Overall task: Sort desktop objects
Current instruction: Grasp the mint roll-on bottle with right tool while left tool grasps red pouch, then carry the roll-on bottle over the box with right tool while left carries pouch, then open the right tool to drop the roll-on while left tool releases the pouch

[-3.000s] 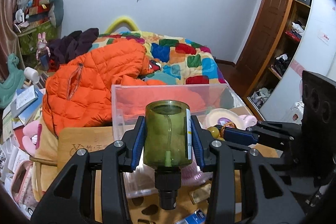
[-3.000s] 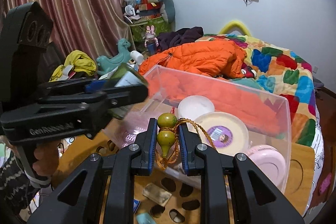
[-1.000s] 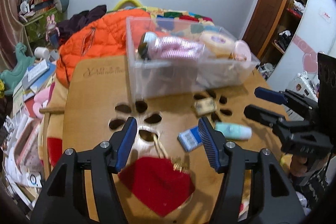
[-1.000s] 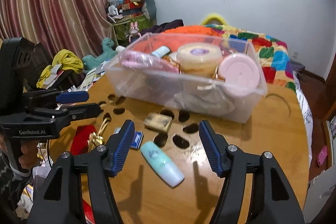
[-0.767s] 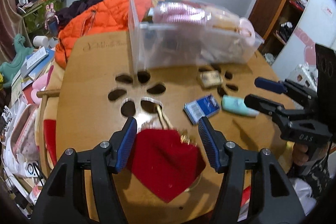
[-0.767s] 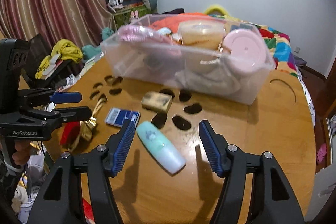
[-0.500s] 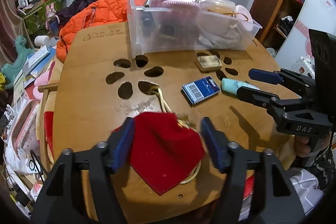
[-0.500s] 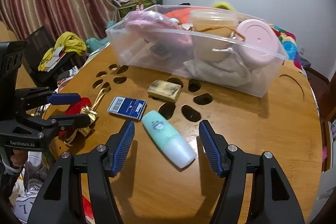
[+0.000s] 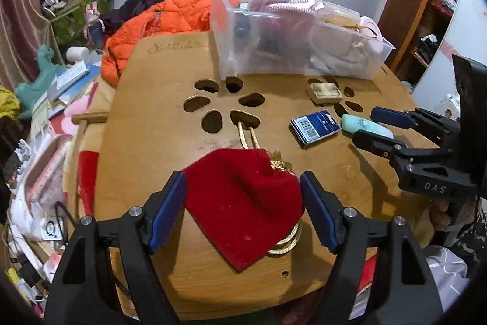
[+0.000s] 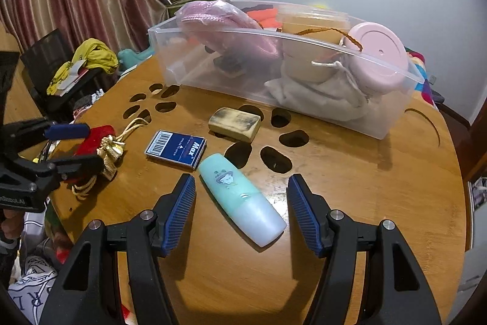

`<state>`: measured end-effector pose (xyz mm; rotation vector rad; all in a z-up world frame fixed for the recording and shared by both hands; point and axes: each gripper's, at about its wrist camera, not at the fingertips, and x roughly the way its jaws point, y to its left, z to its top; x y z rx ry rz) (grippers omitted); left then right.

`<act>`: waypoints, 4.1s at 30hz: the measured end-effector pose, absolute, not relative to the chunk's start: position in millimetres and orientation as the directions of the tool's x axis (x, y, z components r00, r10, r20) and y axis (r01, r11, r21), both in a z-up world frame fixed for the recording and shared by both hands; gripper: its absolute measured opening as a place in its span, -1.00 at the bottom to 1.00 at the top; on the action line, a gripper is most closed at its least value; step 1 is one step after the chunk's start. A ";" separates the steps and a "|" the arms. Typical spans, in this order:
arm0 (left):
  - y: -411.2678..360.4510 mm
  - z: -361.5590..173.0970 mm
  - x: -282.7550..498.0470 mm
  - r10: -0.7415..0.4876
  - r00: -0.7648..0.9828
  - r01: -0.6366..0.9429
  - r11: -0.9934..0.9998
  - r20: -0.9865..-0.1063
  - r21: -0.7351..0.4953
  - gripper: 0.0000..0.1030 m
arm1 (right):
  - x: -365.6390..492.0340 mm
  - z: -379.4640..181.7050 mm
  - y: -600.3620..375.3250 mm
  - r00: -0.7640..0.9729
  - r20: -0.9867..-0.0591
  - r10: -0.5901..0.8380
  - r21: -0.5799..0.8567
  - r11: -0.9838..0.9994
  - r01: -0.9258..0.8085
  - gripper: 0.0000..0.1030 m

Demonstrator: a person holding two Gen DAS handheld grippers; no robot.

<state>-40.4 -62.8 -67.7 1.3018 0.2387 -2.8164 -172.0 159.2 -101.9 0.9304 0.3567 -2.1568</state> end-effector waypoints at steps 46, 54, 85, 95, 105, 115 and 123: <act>-37.7 -12.4 -35.4 0.061 -0.816 0.064 -0.979 -0.574 -0.195 -0.59 | -174.4 -51.6 186.7 -0.480 -0.596 -0.644 0.139 -0.671 0.728 -0.56; -47.6 0.9 -51.3 0.074 -0.828 0.062 -0.973 -0.556 -0.222 -0.59 | -186.9 -28.0 200.7 -0.543 -0.558 -0.627 0.123 -0.710 0.693 -0.56; -61.3 46.1 -131.9 0.101 -0.892 -0.005 -0.977 -0.441 -0.213 -0.59 | -252.0 -4.4 190.1 -0.605 -0.559 -0.566 0.051 -0.752 0.657 -0.56; -59.2 14.9 -166.9 0.128 -0.841 0.005 -0.970 -0.526 -0.243 -0.59 | -276.4 -12.5 171.7 -0.591 -0.590 -0.549 0.061 -0.761 0.646 -0.56; -51.4 9.5 -175.2 0.100 -0.840 0.014 -0.979 -0.534 -0.204 -0.55 | -288.4 -19.1 157.9 -0.596 -0.601 -0.533 0.047 -0.768 0.639 -0.56; -39.2 11.6 -177.0 0.074 -0.840 0.015 -0.987 -0.537 -0.161 0.06 | -285.4 -18.5 142.4 -0.596 -0.609 -0.523 -0.007 -0.748 0.663 -0.27; -41.2 18.5 -169.3 0.083 -0.851 0.008 -0.985 -0.518 -0.171 0.15 | -271.1 -5.5 152.1 -0.656 -0.551 -0.516 -0.025 -0.776 0.631 0.14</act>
